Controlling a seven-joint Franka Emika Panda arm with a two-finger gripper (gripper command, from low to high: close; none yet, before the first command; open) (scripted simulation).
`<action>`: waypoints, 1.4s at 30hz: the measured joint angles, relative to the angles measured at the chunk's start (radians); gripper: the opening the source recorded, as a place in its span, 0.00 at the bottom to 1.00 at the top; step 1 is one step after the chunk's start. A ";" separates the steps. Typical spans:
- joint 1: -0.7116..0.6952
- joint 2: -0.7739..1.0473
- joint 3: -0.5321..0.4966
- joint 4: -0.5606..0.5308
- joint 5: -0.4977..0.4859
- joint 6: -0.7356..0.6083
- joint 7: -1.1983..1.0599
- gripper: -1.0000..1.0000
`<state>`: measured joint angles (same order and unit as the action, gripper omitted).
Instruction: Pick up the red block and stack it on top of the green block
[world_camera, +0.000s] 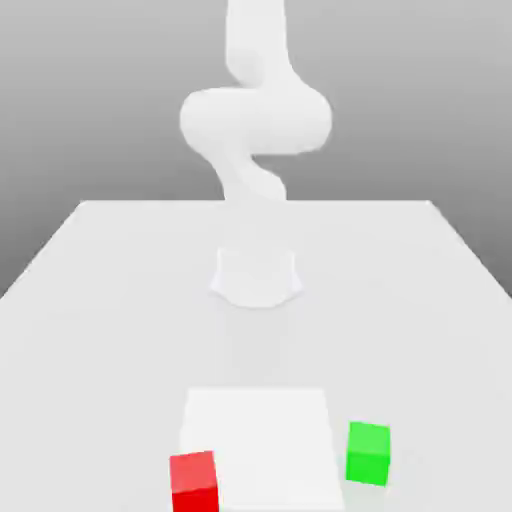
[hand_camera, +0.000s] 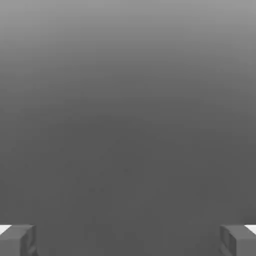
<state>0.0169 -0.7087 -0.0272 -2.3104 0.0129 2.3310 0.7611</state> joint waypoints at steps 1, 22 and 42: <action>0.007 0.039 -0.012 -0.004 0.006 0.013 -0.017 0.50; 0.039 0.802 -0.136 -0.091 0.106 0.274 -0.337 0.50; 0.011 0.996 -0.129 -0.104 0.089 0.364 -0.377 0.00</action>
<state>0.0279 0.2869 -0.1562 -2.4141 0.1022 2.6955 0.3837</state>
